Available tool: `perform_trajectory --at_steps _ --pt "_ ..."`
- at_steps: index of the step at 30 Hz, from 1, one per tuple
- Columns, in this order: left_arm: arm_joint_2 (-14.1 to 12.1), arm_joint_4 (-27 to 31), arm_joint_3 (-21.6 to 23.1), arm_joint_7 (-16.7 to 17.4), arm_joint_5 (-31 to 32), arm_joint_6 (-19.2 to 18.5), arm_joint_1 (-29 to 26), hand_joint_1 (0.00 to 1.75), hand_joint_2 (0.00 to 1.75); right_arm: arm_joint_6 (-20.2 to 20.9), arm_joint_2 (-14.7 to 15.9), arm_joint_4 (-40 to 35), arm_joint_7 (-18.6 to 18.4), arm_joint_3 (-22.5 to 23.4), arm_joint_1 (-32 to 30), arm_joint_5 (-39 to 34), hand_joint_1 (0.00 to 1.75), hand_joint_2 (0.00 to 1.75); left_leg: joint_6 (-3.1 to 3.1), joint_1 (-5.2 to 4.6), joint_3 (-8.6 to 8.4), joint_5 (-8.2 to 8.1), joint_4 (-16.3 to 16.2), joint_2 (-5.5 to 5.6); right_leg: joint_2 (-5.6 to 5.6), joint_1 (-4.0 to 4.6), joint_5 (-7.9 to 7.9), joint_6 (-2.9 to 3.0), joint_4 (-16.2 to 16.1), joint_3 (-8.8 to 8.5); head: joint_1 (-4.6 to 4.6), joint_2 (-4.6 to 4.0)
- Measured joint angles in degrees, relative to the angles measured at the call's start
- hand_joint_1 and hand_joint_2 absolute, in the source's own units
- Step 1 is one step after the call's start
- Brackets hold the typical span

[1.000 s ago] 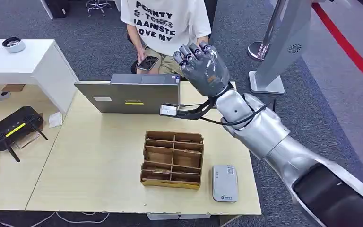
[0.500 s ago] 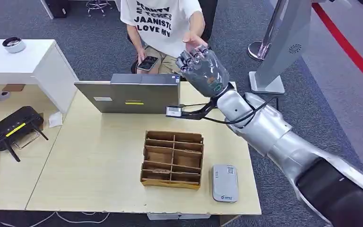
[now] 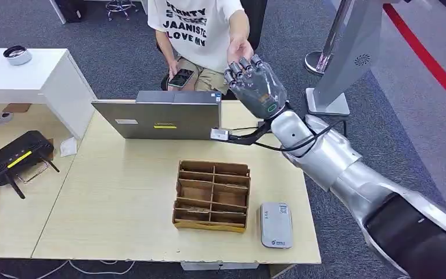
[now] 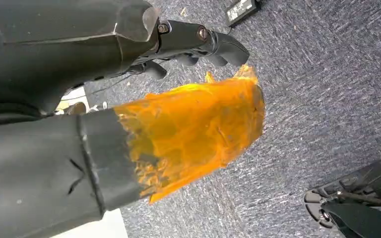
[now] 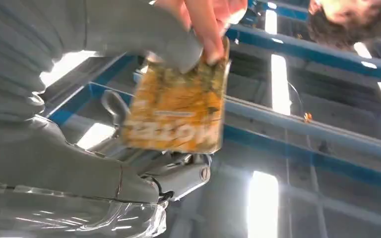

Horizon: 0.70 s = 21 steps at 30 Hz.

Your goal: Pass the card to the sensor for recognition and then transmit it.

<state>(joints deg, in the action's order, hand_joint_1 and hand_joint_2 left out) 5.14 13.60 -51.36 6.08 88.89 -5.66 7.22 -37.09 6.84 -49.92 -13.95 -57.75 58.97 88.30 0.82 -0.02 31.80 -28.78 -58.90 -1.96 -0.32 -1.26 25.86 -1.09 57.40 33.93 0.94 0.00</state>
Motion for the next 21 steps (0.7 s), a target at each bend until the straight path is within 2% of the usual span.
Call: perform_trajectory --at_steps 7,13,15,18,21 --pt "0.0 0.0 0.0 0.0 0.0 0.0 0.0 0.00 0.00 0.0 0.0 0.5 -0.2 0.0 0.0 0.0 0.00 0.00 0.00 0.00 0.00 0.00 0.0 0.00 0.00 0.00 0.00 0.00 0.0 0.00 -0.02 0.00" --pt "0.0 0.0 0.0 0.3 -0.1 0.2 0.0 0.00 0.00 0.0 -0.5 4.5 -0.9 -0.3 0.1 0.0 0.00 0.00 0.00 0.00 0.01 0.00 0.0 0.01 0.00 0.00 0.00 0.00 0.0 0.01 -0.02 0.00" --pt "0.0 0.0 0.0 0.4 -0.3 0.2 0.0 0.00 0.00 0.0 -0.5 5.4 -4.2 -2.1 0.6 0.0 0.00 0.00 0.00 0.00 0.00 0.00 0.0 -0.01 0.01 0.00 0.00 0.00 0.0 0.02 -0.02 0.00" --pt "0.0 0.0 0.0 0.5 -0.5 0.3 -0.1 0.00 0.00 0.0 0.7 3.0 -5.6 -3.2 0.3 0.0 0.00 0.00 0.00 -0.01 0.00 0.00 0.0 0.00 0.00 0.00 0.00 0.00 0.0 0.02 -0.04 0.00" --pt "0.0 0.0 0.0 0.5 -0.9 0.3 -0.2 0.00 0.00 0.0 2.6 -3.1 -4.4 -2.1 -2.4 0.0 0.00 0.00 0.00 0.00 0.03 -0.01 0.0 0.02 -0.01 0.00 0.01 -0.01 0.0 0.02 -0.02 0.00"
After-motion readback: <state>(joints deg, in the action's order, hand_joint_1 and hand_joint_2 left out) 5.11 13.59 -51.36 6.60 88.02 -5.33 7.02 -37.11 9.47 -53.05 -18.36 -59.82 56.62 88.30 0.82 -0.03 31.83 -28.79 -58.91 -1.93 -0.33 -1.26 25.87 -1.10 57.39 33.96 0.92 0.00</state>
